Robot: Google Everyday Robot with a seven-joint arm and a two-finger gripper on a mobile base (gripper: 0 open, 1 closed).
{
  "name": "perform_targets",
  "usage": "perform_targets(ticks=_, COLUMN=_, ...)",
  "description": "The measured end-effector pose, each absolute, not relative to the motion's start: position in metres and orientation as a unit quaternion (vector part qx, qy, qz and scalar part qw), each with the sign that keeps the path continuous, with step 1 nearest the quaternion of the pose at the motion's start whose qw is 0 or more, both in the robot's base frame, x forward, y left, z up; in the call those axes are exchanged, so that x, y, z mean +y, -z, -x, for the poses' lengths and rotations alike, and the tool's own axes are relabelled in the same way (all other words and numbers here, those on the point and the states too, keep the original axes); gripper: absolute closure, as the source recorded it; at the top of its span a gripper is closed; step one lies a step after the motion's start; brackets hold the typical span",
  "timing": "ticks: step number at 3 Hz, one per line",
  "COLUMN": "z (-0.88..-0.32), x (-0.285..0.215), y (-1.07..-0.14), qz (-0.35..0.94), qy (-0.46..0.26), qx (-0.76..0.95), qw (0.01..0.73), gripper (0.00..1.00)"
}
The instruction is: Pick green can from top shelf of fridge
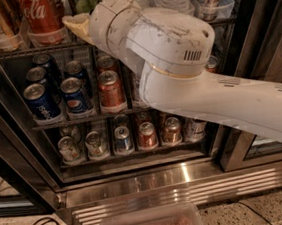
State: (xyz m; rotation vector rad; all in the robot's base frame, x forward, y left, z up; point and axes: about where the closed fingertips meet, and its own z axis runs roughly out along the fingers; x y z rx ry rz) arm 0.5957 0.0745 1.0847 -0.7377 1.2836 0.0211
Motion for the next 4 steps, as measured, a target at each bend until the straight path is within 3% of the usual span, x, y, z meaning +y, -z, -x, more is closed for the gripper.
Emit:
perform_targets(ticks=2, z=-0.613, x=0.069, y=-1.086, qz=0.34, qy=-0.003, qx=0.579, qw=0.741, gripper=0.33)
perform_targets(ticks=3, z=-0.615, x=0.069, y=-1.087, qz=0.34, qy=-0.002, qx=0.577, qw=0.743, gripper=0.4)
perform_targets(ticks=4, z=-0.616, x=0.068, y=-1.091, qz=0.339, qy=-0.004, qx=0.573, qw=0.746, gripper=0.59)
